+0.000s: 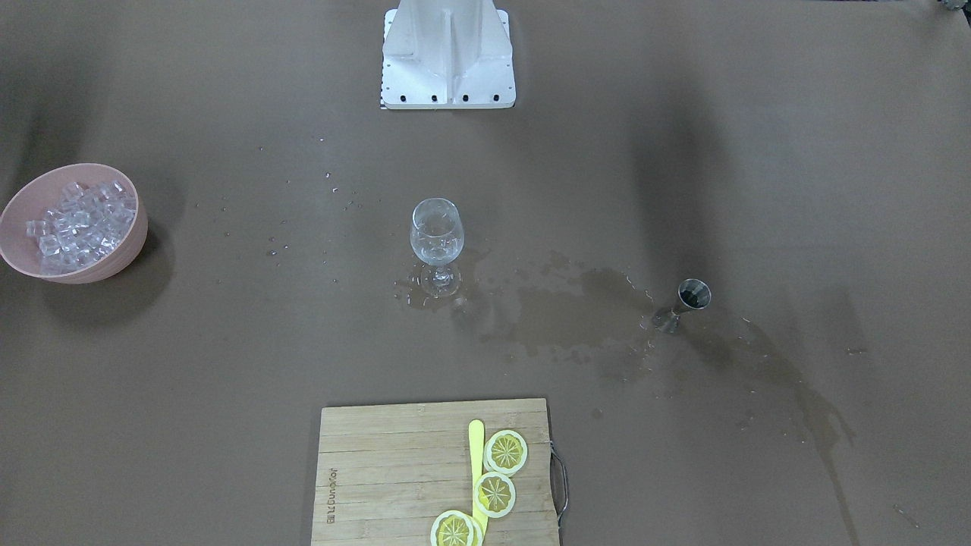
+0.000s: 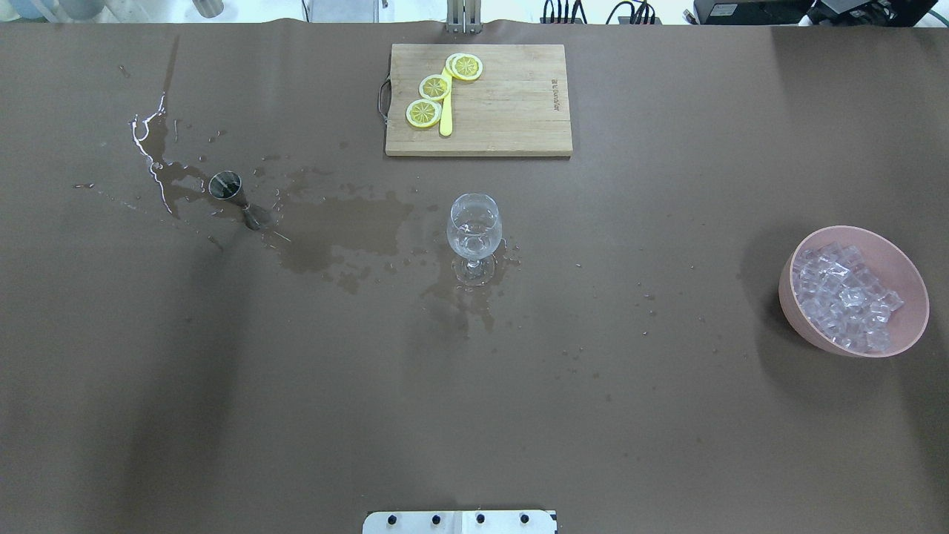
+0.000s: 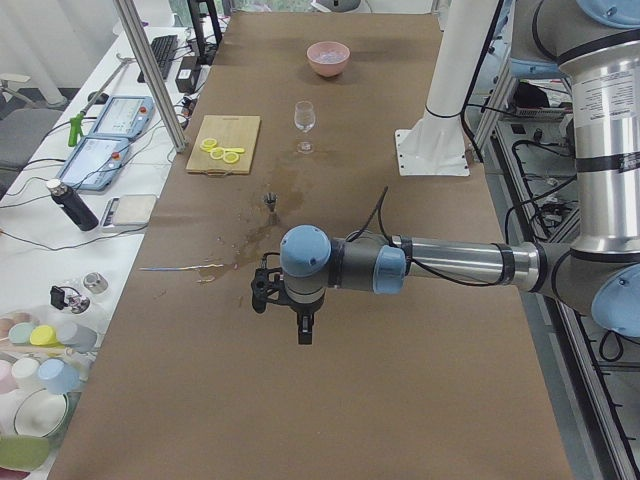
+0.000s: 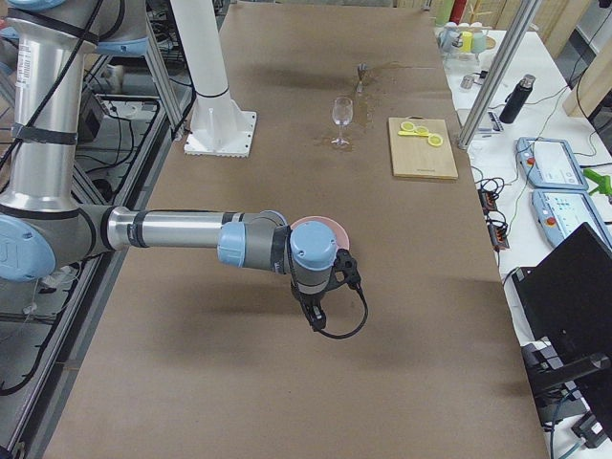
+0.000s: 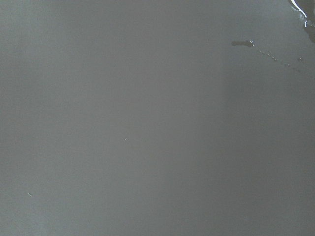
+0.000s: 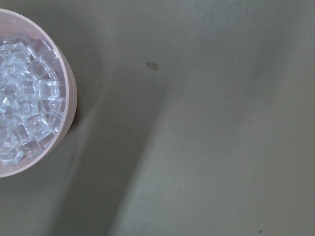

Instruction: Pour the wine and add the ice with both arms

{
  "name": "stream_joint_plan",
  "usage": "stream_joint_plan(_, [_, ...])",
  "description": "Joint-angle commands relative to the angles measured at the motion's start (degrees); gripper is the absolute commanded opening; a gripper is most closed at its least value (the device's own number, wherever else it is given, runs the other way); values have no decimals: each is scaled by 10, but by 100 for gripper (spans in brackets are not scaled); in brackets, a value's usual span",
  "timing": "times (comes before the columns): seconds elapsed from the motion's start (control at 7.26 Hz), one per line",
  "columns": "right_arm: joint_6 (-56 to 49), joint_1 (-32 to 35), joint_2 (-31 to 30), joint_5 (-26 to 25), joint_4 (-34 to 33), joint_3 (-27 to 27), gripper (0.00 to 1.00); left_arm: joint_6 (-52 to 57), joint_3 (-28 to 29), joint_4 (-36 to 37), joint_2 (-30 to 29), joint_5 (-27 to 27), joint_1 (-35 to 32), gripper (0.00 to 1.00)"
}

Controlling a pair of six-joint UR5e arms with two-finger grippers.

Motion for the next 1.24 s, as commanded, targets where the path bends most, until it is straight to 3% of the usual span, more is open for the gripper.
stream_joint_plan(0.0, [2,0,1,6,1,4,100,-16,-3,-11,-7,-25,1,98])
stream_joint_plan(0.41, [3,0,2,34,1,9,100,-139,3,-159,-18,-30,20,98])
stream_joint_plan(0.96, [47,0,2,64,8,10,100,-219,22,-394,-62,-17,141,98])
stream_joint_plan(1.1, [51,-1,4,73,9,9,100,-238,42,-454,-100,13,190,98])
